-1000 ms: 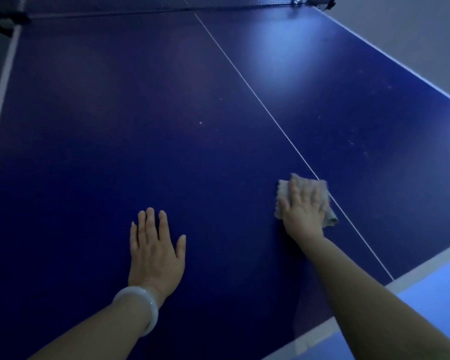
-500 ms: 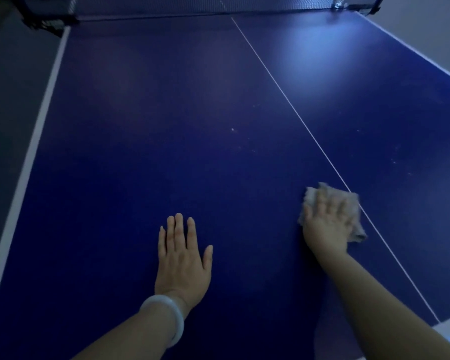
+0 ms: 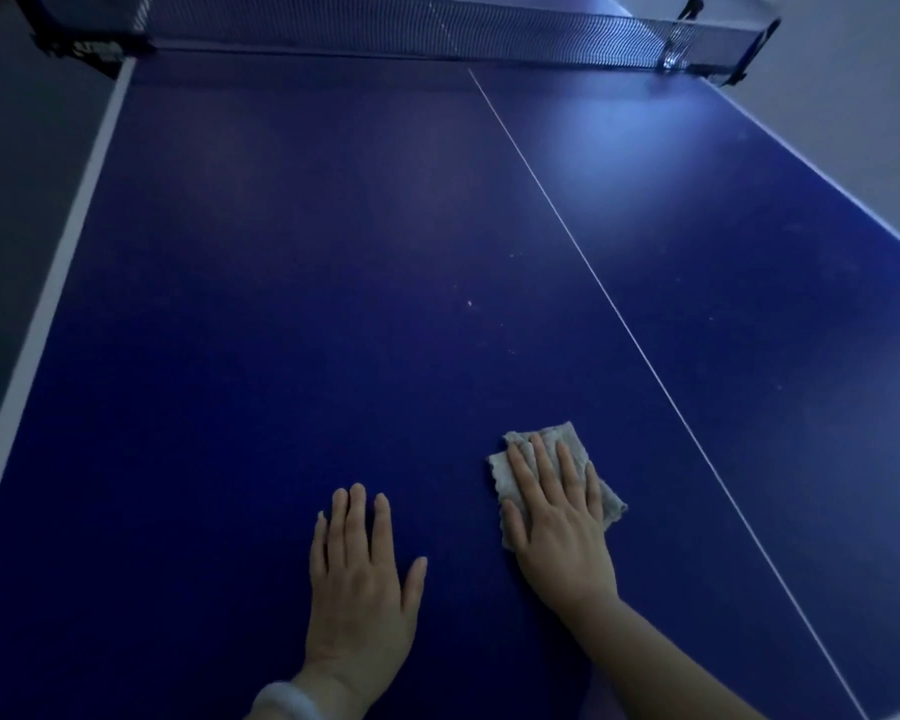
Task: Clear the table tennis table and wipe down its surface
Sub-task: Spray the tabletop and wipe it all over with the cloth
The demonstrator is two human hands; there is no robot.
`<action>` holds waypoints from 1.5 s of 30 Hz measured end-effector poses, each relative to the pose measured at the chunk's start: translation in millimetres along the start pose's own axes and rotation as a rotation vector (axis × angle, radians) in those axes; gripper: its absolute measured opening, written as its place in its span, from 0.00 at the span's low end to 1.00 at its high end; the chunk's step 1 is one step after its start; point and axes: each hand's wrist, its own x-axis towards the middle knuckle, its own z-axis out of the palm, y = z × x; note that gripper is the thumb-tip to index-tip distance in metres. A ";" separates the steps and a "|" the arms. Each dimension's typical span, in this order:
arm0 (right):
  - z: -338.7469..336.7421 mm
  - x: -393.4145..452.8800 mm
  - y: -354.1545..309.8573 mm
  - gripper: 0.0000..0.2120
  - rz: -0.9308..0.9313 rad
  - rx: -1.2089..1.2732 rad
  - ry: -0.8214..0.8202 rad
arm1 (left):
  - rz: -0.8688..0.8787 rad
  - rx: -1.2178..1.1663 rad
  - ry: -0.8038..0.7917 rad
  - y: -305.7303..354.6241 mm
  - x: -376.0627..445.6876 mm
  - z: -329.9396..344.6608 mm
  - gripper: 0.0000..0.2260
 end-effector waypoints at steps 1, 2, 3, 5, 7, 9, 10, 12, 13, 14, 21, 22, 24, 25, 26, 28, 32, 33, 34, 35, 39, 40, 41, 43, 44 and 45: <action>-2.0 0.9 0.2 0.28 0.005 0.000 -0.003 | 0.009 -0.018 -0.004 -2.3 6.5 -2.7 0.37; -2.5 1.3 0.4 0.28 0.009 -0.003 -0.007 | 0.018 -0.029 -0.008 -5.1 15.4 -6.4 0.37; -2.4 1.4 0.4 0.28 0.012 -0.004 -0.007 | 0.017 -0.032 0.001 -8.5 26.6 -10.8 0.36; -4.2 0.7 -1.7 0.28 0.007 0.007 0.002 | -0.037 -0.013 0.039 -15.5 53.0 -17.9 0.34; -3.5 1.2 -2.8 0.28 0.009 0.018 0.010 | -0.131 0.021 0.041 -18.7 75.7 -20.3 0.36; -2.6 7.2 -1.6 0.28 0.049 -0.006 -0.001 | -0.198 0.054 0.050 -16.1 87.0 -19.2 0.36; -3.2 15.4 0.4 0.29 0.084 -0.014 -0.012 | -0.211 0.059 0.051 -14.2 88.5 -18.7 0.35; -6.7 42.4 8.6 0.28 0.179 0.008 -0.031 | -0.220 0.048 0.066 -12.1 88.2 -15.8 0.34; -9.5 61.0 14.9 0.27 0.225 0.036 -0.027 | -0.227 0.051 0.072 -12.0 88.4 -15.0 0.34; -12.5 80.8 21.9 0.27 0.264 0.071 -0.026 | -0.235 0.056 0.075 -12.2 88.1 -14.2 0.33; -40.5 225.8 55.6 0.28 0.374 0.199 -0.168 | -0.249 0.084 0.098 -12.8 88.9 -9.7 0.33; -44.8 247.3 55.7 0.28 0.387 0.221 -0.176 | -0.254 0.086 0.102 -12.8 89.5 -9.2 0.34; -54.4 290.1 55.0 0.29 0.424 0.292 -0.169 | -0.256 0.084 0.101 -13.4 91.0 -8.4 0.35; -59.6 310.1 55.1 0.29 0.448 0.330 -0.156 | -0.256 0.086 0.104 -13.7 91.9 -7.8 0.35; -64.4 329.4 54.9 0.30 0.468 0.361 -0.145 | -0.260 0.085 0.106 -14.3 93.2 -7.4 0.35; -70.5 363.9 52.0 0.30 0.481 0.376 -0.134 | -0.272 0.078 0.101 -15.7 95.8 -7.4 0.35; -64.0 405.8 15.1 0.29 0.305 0.295 -0.209 | -0.278 0.074 0.059 -15.4 97.0 -8.8 0.34; -60.1 406.4 -3.7 0.28 0.176 0.210 -0.253 | -0.282 0.076 0.049 -15.4 96.2 -9.2 0.34; -55.7 401.4 -25.7 0.29 0.002 0.092 -0.288 | -0.288 0.070 0.042 -15.6 96.0 -9.9 0.34; -49.7 389.5 -48.8 0.34 -0.183 -0.046 -0.310 | -0.294 0.061 0.038 -15.6 96.2 -11.2 0.34; -17.9 302.5 -120.0 0.42 -0.678 -0.177 -0.318 | -0.332 0.034 0.010 -10.6 98.3 -16.7 0.38; -12.1 283.7 -121.7 0.36 -0.753 -0.132 -0.315 | -0.345 0.013 0.015 -9.2 99.6 -18.1 0.40; -11.3 274.2 -114.4 0.31 -0.786 -0.106 -0.294 | -0.353 -0.005 0.029 -8.6 101.6 -18.3 0.42; -22.8 279.3 -80.5 0.31 -0.769 -0.196 -0.211 | -0.330 0.025 0.121 -11.2 102.8 -10.6 0.47; -30.6 289.4 -57.0 0.33 -0.723 -0.293 -0.169 | -0.326 0.025 0.133 -12.8 102.2 -8.3 0.48; -38.0 301.6 -30.4 0.37 -0.618 -0.360 -0.142 | -0.327 0.014 0.127 -13.7 101.4 -7.6 0.47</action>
